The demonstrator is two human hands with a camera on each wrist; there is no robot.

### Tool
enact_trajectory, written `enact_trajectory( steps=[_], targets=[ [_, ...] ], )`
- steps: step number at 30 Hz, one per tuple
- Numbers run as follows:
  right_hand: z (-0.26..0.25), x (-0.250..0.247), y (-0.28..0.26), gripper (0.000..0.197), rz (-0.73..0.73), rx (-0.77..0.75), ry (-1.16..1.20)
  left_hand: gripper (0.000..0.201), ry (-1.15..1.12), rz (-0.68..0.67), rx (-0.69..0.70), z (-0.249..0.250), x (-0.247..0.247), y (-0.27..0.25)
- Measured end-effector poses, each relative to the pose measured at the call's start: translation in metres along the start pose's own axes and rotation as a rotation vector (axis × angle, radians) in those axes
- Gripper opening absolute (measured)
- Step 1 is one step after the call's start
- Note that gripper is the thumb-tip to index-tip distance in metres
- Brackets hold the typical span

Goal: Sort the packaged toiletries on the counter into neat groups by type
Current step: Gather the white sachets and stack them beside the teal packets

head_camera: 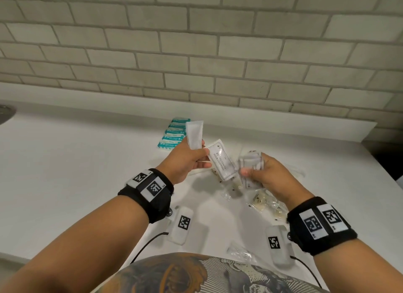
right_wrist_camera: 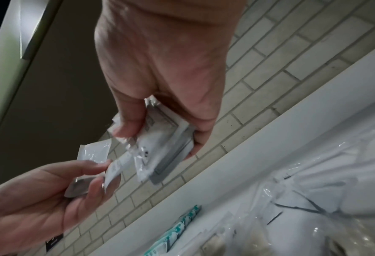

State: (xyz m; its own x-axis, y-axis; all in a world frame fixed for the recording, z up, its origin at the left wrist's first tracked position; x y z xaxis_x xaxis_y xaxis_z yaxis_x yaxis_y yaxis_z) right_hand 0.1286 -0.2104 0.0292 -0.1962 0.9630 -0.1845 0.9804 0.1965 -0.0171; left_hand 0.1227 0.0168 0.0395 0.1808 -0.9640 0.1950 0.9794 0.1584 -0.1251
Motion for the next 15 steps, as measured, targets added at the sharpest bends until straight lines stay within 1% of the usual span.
enact_trajectory(
  steps=[2,4,6,8,10,12,13,15],
  targets=[
    [-0.006,-0.001,0.002,0.022,0.035,-0.029,0.016,0.021,0.060,0.018,0.025,0.000,0.002,0.000],
    [-0.011,0.001,0.006,0.021,0.064,-0.041,0.022,0.020,0.053,0.079,0.050,0.000,0.002,0.001],
    [-0.011,0.005,0.009,0.026,0.070,-0.022,0.073,0.022,-0.071,0.152,0.079,0.002,0.001,0.003],
    [-0.009,0.017,0.007,0.038,0.008,0.010,0.145,0.029,-0.267,0.170,0.094,0.004,0.001,0.005],
    [-0.008,0.032,0.004,0.048,-0.050,0.039,0.209,0.029,-0.400,0.120,0.067,0.007,0.003,0.004],
    [-0.010,0.042,0.007,0.049,-0.023,0.032,0.296,0.032,-0.419,0.040,0.000,0.003,0.008,0.001],
    [-0.012,0.045,0.010,0.048,0.019,0.023,0.345,0.033,-0.375,0.001,-0.032,0.000,0.011,-0.002],
    [-0.018,0.045,0.016,0.047,0.108,0.028,0.430,0.029,-0.210,-0.075,-0.054,-0.008,0.019,-0.010]
  ],
)
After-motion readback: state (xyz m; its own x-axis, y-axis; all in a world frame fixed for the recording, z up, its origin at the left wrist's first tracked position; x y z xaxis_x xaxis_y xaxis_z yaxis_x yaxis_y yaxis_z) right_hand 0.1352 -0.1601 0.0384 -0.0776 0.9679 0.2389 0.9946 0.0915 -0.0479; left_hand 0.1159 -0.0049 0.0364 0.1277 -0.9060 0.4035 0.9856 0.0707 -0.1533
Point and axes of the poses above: each hand's wrist, its own y-axis towards the middle knuckle, its own x-axis out of the palm, z = x × y, the point moved 2 cm from there along y, towards the middle knuckle, and after that the axes turned 10 degrees about z, right-handed, at the moved point
